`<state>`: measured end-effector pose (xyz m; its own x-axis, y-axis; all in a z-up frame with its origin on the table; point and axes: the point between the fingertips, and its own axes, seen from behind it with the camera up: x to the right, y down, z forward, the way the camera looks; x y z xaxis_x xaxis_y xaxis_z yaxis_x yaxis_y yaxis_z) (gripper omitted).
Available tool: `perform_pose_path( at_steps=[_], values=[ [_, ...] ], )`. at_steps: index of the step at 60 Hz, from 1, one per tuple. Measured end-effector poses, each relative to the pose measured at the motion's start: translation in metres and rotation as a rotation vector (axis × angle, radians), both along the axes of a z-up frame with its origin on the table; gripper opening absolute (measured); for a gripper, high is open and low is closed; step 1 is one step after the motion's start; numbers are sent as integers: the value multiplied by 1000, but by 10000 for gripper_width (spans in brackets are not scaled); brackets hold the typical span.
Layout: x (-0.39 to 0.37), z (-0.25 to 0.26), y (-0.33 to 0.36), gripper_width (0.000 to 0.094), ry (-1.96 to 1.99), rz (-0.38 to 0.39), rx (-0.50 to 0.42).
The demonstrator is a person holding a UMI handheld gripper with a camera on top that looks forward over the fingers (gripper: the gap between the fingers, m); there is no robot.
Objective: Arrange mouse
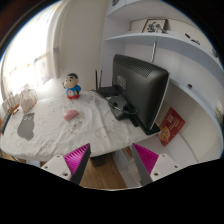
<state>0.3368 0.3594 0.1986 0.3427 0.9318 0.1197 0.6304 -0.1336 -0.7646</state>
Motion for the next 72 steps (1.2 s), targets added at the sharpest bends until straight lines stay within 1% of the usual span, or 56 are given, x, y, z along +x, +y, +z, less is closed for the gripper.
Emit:
perform_pose_path(
  at_steps=[6, 15, 23, 29, 33, 42, 51, 60, 72],
  values=[
    [-11, -1, -12, 861, 7, 34, -3],
    [-49, -13, -47, 860, 21, 108, -20],
    [-78, -21, -96, 860, 33, 208, -34],
    [-102, -31, -142, 854, 49, 300, -59],
    [-119, -40, -162, 854, 71, 339, -75],
    [-167, -71, -172, 856, 99, 357, -67],
    [-222, -108, -166, 857, 125, 346, -35],
    [-271, -154, -164, 860, 116, 327, -61],
    [-332, -183, -165, 859, 122, 318, -43]
  ],
)
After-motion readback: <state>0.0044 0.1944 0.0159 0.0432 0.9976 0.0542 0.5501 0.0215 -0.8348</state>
